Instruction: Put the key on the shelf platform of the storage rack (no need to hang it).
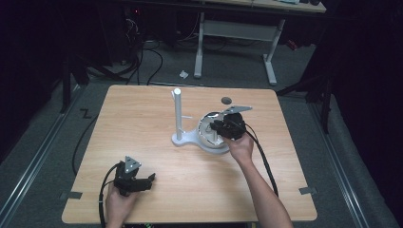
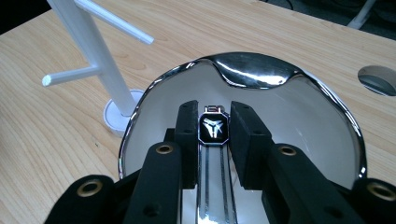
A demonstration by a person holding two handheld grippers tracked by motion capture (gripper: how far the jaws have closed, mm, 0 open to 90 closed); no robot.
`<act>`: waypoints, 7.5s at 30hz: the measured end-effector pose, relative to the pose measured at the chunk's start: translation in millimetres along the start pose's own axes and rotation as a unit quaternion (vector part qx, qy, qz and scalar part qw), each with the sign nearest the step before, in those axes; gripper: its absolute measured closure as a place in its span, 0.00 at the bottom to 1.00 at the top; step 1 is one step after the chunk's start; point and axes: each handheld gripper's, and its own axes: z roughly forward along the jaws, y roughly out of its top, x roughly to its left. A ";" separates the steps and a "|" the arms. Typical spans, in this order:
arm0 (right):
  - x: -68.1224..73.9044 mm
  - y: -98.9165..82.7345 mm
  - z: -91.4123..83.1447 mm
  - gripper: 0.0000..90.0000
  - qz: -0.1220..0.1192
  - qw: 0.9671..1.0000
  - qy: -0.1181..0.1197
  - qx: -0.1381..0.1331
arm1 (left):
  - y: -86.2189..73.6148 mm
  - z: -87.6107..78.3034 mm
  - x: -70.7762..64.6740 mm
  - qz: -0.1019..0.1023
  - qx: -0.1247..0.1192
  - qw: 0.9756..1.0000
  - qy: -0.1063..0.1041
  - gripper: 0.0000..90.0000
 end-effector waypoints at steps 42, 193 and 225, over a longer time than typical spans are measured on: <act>-11.4 -12.7 -32.1 0.65 0.021 1.000 -0.006 -0.023 | 0.0 -0.1 -0.2 -0.001 0.000 1.000 -0.001 0.17; 44.2 -148.9 -55.7 0.59 0.028 0.999 0.021 -0.003 | 0.0 0.0 -0.2 0.000 0.000 1.000 0.000 0.17; 50.2 -151.3 -40.4 0.43 -0.041 0.998 -0.022 0.038 | 0.6 0.5 -0.4 -0.001 0.000 1.000 0.000 0.17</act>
